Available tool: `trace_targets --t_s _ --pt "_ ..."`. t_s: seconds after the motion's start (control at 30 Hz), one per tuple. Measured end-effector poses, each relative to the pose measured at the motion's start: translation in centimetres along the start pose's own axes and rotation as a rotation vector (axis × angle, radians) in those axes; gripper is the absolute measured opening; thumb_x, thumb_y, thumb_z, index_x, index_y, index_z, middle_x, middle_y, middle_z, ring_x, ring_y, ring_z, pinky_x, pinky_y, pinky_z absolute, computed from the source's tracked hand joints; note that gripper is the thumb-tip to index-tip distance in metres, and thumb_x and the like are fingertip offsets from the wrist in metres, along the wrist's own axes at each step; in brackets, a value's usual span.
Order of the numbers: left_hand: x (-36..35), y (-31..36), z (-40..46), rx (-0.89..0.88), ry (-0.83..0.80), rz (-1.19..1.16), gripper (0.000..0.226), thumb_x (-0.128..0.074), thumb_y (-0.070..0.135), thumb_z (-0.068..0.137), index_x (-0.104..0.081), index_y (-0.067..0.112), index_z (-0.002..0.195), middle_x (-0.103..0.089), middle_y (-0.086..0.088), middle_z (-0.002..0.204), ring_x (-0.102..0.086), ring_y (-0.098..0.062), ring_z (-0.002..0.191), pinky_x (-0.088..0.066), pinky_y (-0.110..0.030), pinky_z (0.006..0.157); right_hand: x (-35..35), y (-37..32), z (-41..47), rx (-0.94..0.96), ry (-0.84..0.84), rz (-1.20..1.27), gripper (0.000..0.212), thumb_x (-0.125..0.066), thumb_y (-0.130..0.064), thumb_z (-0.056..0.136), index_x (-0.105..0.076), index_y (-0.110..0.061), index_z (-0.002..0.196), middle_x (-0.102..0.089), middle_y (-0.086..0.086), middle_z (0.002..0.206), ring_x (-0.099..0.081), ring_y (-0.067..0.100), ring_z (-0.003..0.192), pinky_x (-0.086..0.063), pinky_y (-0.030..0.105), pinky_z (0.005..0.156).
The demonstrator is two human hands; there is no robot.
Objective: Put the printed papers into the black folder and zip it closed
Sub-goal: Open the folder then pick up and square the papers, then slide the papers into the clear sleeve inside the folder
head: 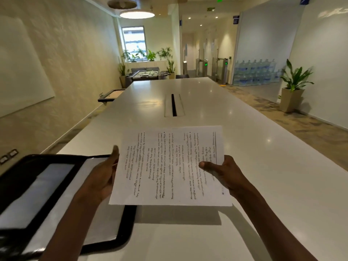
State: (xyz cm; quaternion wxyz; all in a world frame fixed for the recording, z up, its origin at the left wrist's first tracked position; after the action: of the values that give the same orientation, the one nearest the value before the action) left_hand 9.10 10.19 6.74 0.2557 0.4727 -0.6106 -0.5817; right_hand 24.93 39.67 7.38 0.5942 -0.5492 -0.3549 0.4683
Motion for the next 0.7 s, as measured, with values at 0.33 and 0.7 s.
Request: trace_targets --t_s 0.33,0.7 --pt "19.4 0.9 -10.1 -0.212 0.888 0.010 0.014 -0.059 0.025 0.088 -0.063 0.015 0.079 -0.059 -0.001 0.068 -0.055 -0.012 0.060 -0.045 -0.033 0.069 -11.3 2.2 2.8 -0.053 0.018 0.039 0.020 -0.079 -0.017 0.080 -0.073 -0.029 0.095 -0.078 -0.012 0.095 -0.075 0.007 0.086 -0.055 0.011 0.062" --pt "25.4 -2.7 -17.0 -0.010 1.341 0.323 0.060 -0.065 0.027 0.083 -0.042 0.008 0.135 -0.034 -0.025 0.145 -0.032 -0.045 0.134 -0.027 -0.057 0.110 -21.8 3.7 4.4 -0.113 -0.038 0.197 0.041 -0.078 -0.007 0.080 -0.066 -0.009 0.120 -0.078 0.002 0.101 -0.076 0.021 0.088 -0.060 0.027 0.062"
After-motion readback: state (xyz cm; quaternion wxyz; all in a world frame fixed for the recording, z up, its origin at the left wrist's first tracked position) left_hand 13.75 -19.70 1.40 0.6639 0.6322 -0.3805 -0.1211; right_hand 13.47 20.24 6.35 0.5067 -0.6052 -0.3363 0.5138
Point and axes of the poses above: each hand's wrist, its own z-axis towards the middle knuckle, its own x-axis out of the back of the hand, y = z × x, the point moved 9 cm from there along z, towards the middle knuckle
